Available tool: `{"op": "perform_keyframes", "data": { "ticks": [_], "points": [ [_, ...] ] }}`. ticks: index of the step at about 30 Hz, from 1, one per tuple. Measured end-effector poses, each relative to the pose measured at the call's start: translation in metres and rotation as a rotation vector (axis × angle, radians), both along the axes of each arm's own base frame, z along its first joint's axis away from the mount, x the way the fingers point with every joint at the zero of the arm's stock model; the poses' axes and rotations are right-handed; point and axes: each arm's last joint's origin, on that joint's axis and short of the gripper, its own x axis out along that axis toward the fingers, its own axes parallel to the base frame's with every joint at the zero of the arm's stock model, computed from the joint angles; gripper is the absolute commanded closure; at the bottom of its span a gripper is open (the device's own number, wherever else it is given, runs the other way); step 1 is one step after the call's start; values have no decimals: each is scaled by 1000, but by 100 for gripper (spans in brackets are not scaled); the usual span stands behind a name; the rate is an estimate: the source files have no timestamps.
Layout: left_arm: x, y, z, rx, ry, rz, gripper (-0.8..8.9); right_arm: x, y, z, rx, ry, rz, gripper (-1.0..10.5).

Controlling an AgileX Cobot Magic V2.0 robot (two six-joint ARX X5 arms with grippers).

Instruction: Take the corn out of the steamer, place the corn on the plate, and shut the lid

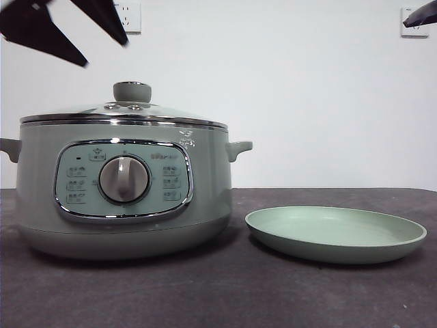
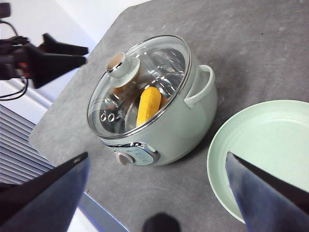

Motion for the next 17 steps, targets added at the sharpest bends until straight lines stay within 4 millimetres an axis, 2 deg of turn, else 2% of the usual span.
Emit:
{"op": "perform_keyframes", "data": {
  "ticks": [7,17],
  "points": [
    [22,-23,-20,76,0,-20,409,1,-1,-1,-25,3,-41,477],
    [32,-35,-36,123,22,-32,410,1,-1,-1,-25,7,-41,478]
  ]
}}
